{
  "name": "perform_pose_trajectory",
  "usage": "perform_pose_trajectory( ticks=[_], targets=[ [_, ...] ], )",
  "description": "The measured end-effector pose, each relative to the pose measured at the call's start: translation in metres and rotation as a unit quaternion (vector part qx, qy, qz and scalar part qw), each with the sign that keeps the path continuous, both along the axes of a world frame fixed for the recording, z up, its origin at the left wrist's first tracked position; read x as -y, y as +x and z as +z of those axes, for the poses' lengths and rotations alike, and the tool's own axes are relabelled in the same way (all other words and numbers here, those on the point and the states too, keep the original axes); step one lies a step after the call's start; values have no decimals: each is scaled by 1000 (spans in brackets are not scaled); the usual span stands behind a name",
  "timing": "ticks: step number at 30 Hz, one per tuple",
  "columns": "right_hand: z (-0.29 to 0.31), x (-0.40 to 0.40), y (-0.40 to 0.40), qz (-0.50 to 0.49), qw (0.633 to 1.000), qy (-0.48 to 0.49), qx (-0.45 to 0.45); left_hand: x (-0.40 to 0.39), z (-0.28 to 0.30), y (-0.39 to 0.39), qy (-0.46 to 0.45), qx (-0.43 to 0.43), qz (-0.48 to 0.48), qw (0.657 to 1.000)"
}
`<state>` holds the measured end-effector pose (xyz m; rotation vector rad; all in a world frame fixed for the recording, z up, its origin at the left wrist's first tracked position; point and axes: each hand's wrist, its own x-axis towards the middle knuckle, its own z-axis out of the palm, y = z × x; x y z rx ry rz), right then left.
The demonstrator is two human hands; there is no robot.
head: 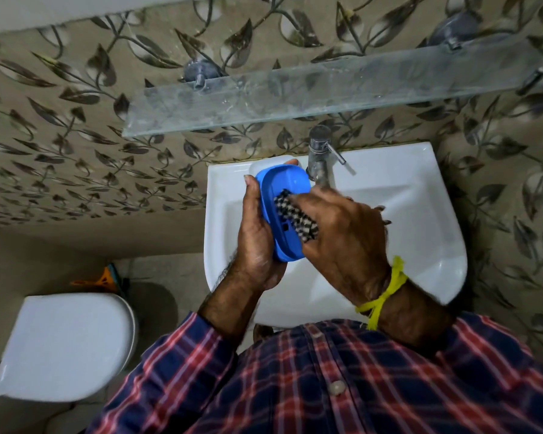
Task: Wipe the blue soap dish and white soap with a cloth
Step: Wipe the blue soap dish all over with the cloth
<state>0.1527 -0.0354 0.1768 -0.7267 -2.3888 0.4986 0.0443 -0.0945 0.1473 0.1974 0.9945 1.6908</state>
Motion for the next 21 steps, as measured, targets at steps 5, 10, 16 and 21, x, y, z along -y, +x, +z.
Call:
perform_pose_trajectory(
  ticks=[5, 10, 16, 21],
  targets=[
    [2, -11, -9, -87, 994, -36, -54, -5, 1, 6, 0, -27, -9, 1000],
    [-3, -5, -9, 18, 999, -29, -6, -5, -2, 1, -5, -9, 7, 1000],
    [-8, -16, -13, -112, 991, -15, -66, -9, -3, 5, -18, -55, 8, 998],
    [-12, -15, -14, -44, 999, -2, -7, -6, -6, 3, -19, -65, 14, 998]
  ],
)
